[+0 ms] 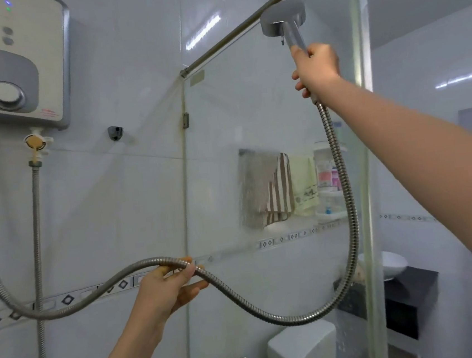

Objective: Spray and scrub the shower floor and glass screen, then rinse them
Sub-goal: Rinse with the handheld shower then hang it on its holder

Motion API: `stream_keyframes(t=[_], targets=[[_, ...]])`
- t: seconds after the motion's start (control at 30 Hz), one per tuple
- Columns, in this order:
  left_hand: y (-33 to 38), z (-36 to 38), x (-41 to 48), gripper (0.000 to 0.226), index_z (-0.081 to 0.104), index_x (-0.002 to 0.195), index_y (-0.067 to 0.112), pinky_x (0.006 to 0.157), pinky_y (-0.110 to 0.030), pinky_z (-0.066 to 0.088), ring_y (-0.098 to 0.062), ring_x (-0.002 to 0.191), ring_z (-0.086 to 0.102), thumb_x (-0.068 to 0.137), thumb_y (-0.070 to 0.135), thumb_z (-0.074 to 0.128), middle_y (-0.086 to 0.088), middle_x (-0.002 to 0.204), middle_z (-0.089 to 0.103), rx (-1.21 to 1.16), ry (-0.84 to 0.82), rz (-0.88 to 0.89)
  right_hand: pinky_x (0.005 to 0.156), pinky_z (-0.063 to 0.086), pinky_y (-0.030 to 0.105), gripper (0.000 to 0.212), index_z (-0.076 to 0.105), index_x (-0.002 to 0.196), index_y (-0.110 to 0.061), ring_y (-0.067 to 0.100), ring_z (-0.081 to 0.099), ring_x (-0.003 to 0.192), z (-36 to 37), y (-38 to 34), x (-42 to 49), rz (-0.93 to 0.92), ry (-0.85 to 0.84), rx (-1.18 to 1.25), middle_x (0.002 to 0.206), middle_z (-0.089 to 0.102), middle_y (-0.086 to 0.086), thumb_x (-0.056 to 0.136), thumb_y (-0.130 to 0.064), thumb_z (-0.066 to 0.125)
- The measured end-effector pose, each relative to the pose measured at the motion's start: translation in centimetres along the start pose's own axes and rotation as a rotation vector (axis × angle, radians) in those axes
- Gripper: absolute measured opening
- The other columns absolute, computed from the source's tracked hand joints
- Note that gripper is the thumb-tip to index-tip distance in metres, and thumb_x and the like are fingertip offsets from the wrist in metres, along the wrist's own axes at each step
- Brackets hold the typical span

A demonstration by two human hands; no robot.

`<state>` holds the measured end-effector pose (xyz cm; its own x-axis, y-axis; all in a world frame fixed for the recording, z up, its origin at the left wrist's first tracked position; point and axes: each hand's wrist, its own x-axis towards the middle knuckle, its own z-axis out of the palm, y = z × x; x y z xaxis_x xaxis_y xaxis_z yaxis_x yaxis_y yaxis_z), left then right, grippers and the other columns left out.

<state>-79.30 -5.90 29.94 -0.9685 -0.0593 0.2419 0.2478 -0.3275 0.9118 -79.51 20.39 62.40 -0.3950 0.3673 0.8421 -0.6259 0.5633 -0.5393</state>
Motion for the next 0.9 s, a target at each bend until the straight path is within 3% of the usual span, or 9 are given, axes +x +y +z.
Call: stream_keyframes(t=[0.37, 0.63, 0.77, 0.9], targets=[[0.8, 0.2, -2.0, 0.028, 0.062, 0.118, 0.0, 0.058, -0.02, 0.059, -0.028, 0.08, 0.076, 0.089, 0.0, 0.066, -0.008, 0.093, 0.078, 0.049, -0.105, -0.015, 0.037, 0.032, 0.02, 0.028, 0.048, 0.087, -0.013, 0.017, 0.044, 0.041, -6.8, 0.2, -3.0, 0.001, -0.055, -0.043, 0.07, 0.059, 0.01, 0.094, -0.041, 0.049], [0.7, 1.3, -3.2, 0.027, 0.062, 0.116, -0.001, 0.059, -0.021, 0.06, -0.028, 0.08, 0.076, 0.089, -0.001, 0.065, -0.014, 0.098, 0.077, 0.051, -0.14, -0.021, 0.037, 0.034, 0.021, 0.028, 0.051, 0.084, -0.013, 0.016, 0.044, 0.042, -10.7, 0.7, -6.0, 0.015, -0.062, -0.139, 0.067, 0.061, 0.008, 0.09, -0.041, 0.05], [0.0, 1.5, -3.9, 0.029, 0.062, 0.118, 0.001, 0.058, -0.021, 0.06, -0.029, 0.081, 0.076, 0.089, -0.001, 0.065, -0.013, 0.101, 0.076, 0.066, -0.155, -0.042, 0.038, 0.039, 0.022, 0.037, 0.058, 0.081, -0.006, 0.015, 0.049, 0.043, -12.5, 1.5, -8.0, 0.025, -0.107, -0.252, 0.071, 0.065, 0.008, 0.088, -0.041, 0.048], [-0.7, 1.6, -4.5, 0.024, 0.062, 0.113, 0.004, 0.057, -0.021, 0.06, -0.028, 0.08, 0.076, 0.09, 0.0, 0.065, -0.012, 0.099, 0.077, 0.079, -0.154, -0.066, 0.04, 0.042, 0.025, 0.049, 0.059, 0.096, 0.007, 0.018, 0.05, 0.047, -14.1, 2.7, -9.9, 0.043, -0.18, -0.312, 0.076, 0.066, 0.013, 0.093, -0.04, 0.048]])
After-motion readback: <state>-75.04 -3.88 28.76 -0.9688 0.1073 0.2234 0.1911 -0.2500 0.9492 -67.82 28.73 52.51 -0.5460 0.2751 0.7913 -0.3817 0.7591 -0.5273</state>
